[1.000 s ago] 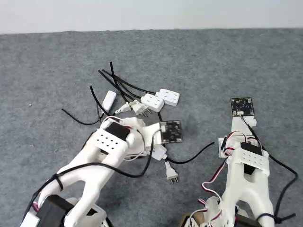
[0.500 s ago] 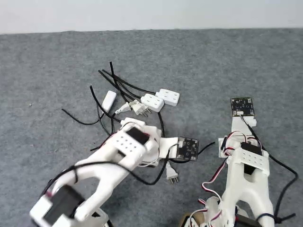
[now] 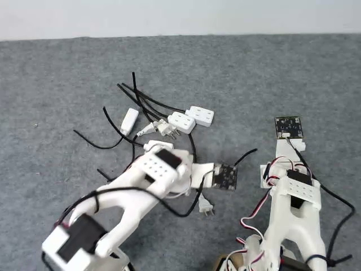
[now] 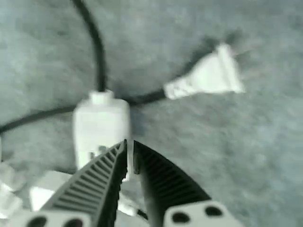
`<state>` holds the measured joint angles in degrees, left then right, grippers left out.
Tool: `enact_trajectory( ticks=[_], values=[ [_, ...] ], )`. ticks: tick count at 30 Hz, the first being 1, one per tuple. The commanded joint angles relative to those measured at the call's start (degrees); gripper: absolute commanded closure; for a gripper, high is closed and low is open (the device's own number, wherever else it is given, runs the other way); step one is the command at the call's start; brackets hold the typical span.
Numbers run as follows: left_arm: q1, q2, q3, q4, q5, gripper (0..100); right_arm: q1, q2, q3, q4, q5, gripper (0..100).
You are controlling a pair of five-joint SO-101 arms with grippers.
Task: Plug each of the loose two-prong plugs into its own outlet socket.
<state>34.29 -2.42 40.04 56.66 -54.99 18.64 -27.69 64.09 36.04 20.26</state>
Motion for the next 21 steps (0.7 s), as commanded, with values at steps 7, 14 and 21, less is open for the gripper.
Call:
enact_trajectory(
  ticks=[7, 14, 21],
  values=[
    [0.18, -22.33, 14.02, -9.49, 10.02, 95, -0.22, -0.31, -1.41, -0.04, 2.11, 98.9],
    [-2.11, -26.20, 11.47, -8.00, 15.21, 68, -0.22, -0.22, -1.41, -0.04, 2.20, 98.9],
    [-5.01, -10.20, -0.22, -8.35, 10.29, 74, -0.31, -0.22, -1.41, 0.13, 2.29, 98.9]
  ],
)
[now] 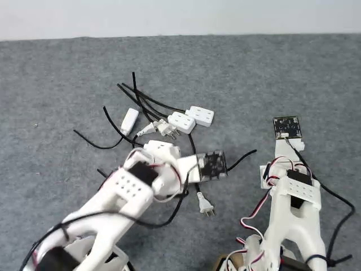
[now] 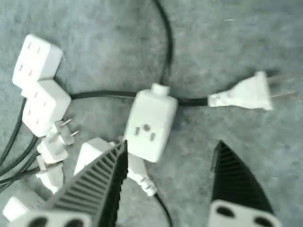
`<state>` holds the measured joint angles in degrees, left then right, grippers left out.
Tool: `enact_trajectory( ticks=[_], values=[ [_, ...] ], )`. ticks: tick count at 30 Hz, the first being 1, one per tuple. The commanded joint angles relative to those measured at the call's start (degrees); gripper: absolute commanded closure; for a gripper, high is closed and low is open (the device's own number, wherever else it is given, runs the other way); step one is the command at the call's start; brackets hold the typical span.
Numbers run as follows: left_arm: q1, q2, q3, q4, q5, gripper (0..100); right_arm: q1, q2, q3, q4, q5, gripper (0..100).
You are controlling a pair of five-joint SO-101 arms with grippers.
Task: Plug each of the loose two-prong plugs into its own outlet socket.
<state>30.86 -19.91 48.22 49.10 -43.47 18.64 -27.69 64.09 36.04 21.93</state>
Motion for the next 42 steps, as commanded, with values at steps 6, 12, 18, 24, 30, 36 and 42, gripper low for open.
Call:
enact_trajectory(
  ticks=[6, 12, 18, 24, 30, 36, 42],
  values=[
    [-3.69, 28.66, -26.24, 6.24, -4.22, 74, -0.31, -0.22, -1.41, 0.22, 0.62, 98.9],
    [-4.48, 34.99, -33.89, 14.59, -6.77, 74, -0.31, -0.22, -1.41, 0.13, 0.70, 98.9],
    [-3.52, 35.16, -32.92, 16.00, -7.03, 83, -0.31, -0.22, -1.41, 0.13, 0.70, 98.9],
    [-1.93, 35.16, -32.57, 15.47, -7.12, 84, -0.31, -0.22, -1.41, 0.22, 0.70, 98.9],
    [-2.02, 35.16, -32.57, 13.89, -7.03, 84, -0.40, -0.13, -1.41, 0.22, 0.70, 98.9],
    [-1.67, 35.08, -32.31, 14.33, -7.03, 86, -0.48, -0.13, -1.41, 0.04, 0.70, 98.9],
    [0.35, 34.37, -32.48, 13.10, 2.55, 98, -0.40, -0.13, -1.41, 0.04, 0.70, 98.9]
  ],
)
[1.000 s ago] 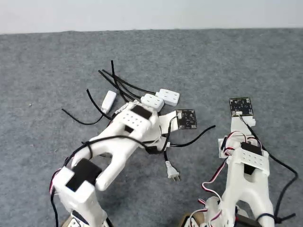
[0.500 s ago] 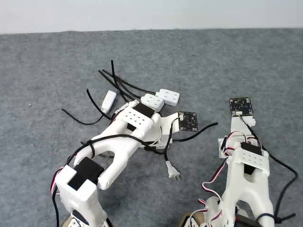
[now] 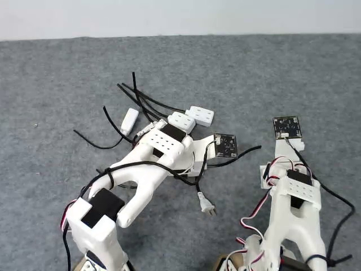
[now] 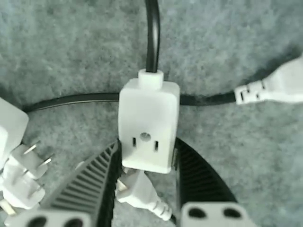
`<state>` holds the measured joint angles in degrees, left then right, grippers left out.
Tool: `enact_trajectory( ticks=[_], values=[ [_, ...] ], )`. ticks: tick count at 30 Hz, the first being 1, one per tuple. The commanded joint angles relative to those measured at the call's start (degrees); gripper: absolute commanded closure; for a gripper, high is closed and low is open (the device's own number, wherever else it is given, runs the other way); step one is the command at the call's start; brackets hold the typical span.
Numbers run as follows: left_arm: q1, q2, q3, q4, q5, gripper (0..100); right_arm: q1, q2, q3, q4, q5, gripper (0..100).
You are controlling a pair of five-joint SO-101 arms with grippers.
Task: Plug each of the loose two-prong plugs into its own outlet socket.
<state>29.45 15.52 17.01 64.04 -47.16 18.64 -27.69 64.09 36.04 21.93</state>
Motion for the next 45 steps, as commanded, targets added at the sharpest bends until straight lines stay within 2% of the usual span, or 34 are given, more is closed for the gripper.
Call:
enact_trajectory(
  ticks=[1, 5, 11, 13, 16, 18, 21, 23, 25, 27, 30, 31, 33, 36, 39, 45],
  values=[
    [2.37, -1.05, -1.19, -2.90, 9.05, 99, -0.40, -0.13, -1.41, 0.04, 0.70, 98.9],
    [3.16, -1.14, -1.27, -5.10, 21.63, 99, -0.40, -0.13, -1.41, 0.04, 0.70, 98.9],
    [2.81, -7.47, 1.45, -5.10, 32.88, 99, -0.31, -0.13, -1.41, 0.04, 0.70, 98.9],
    [2.99, -12.13, 5.32, -7.74, 38.07, 99, -0.31, -0.13, -1.41, 0.04, 0.70, 98.9],
    [3.25, -22.24, 16.22, -17.41, 45.19, 99, -0.31, -0.22, -1.41, 0.04, 0.70, 98.9],
    [3.25, -31.03, 26.24, -26.81, 48.35, 99, -0.31, -0.22, -1.41, 0.04, 0.70, 98.9],
    [3.25, -43.87, 41.98, -41.93, 51.43, 99, -0.31, -0.22, -1.41, 0.04, 0.70, 98.9],
    [3.25, -51.08, 50.86, -47.30, 51.87, 99, -0.31, -0.22, -1.41, 0.04, 0.70, 98.9],
    [3.25, -55.30, 53.32, -45.54, 51.25, 99, -0.31, -0.22, -1.41, 0.04, 0.70, 98.9],
    [2.99, -55.82, 51.03, -40.18, 51.16, 98, -0.31, -0.22, -1.41, 0.04, 0.70, 98.9],
    [2.81, -51.87, 43.82, -31.82, 51.87, 90, -0.31, -0.22, -1.41, 0.13, 0.70, 98.9],
    [2.55, -49.58, 41.10, -29.89, 53.45, 87, -0.31, -0.22, -1.41, 0.13, 0.70, 98.9],
    [1.41, -43.87, 35.65, -28.48, 61.10, 80, -0.31, -0.22, -1.41, 0.13, 0.62, 98.9],
    [-0.62, -33.49, 26.59, -28.40, 70.07, 76, -0.31, -0.22, -1.41, 0.04, 0.53, 98.9],
    [-0.97, -20.84, 16.31, -26.73, 64.44, 76, -0.31, -0.22, -1.41, 0.04, 0.53, 98.9],
    [-1.23, 2.64, -4.62, -17.67, 48.88, 76, -0.31, -0.40, -1.41, 0.22, 0.70, 98.9]
  ],
)
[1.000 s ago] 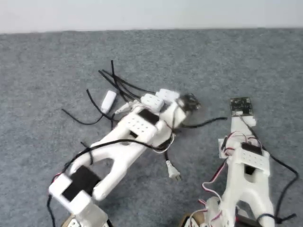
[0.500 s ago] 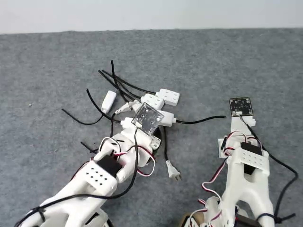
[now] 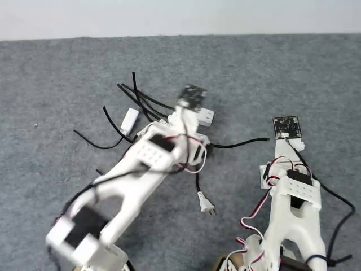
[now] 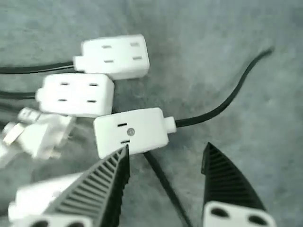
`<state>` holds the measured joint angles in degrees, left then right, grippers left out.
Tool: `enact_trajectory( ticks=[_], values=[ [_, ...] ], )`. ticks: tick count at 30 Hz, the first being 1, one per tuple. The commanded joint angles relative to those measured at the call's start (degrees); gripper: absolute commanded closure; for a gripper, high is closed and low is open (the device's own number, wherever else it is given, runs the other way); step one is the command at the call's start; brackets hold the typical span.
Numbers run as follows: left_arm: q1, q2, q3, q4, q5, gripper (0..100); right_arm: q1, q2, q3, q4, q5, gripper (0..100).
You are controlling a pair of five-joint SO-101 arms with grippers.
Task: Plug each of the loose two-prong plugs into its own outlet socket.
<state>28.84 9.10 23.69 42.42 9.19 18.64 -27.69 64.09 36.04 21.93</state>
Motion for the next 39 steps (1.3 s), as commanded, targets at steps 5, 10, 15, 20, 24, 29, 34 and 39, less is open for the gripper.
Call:
enact_trajectory(
  ticks=[5, 10, 15, 20, 24, 29, 34, 39],
  values=[
    [-0.79, 17.76, -24.04, 12.92, -16.18, 76, -0.31, -0.48, -1.41, 0.40, 0.79, 98.9],
    [-3.52, 20.04, -27.38, 13.19, -24.53, 76, -0.31, -0.48, -1.41, 0.40, 0.79, 98.9],
    [-4.84, 20.04, -27.30, 13.27, -35.52, 76, -0.31, -0.48, -1.41, 0.40, 0.79, 98.9],
    [-6.95, 20.04, -27.30, 13.19, -42.90, 76, -0.31, -0.40, -1.41, 0.40, 0.79, 98.9],
    [-7.03, 20.57, -27.38, 12.84, -45.01, 76, -0.31, -0.31, -1.41, 0.40, 0.79, 98.9],
    [-6.68, 20.57, -27.56, 8.53, -45.27, 76, -0.31, -0.31, -1.41, 0.40, 0.79, 98.9],
    [-4.75, 20.57, -27.56, 7.21, -45.10, 76, -0.40, -0.31, -1.41, 0.40, 0.79, 98.9],
    [-3.96, 20.75, -27.65, 4.66, -45.19, 76, -0.40, -0.40, -1.23, 0.40, 0.79, 98.9]
  ],
)
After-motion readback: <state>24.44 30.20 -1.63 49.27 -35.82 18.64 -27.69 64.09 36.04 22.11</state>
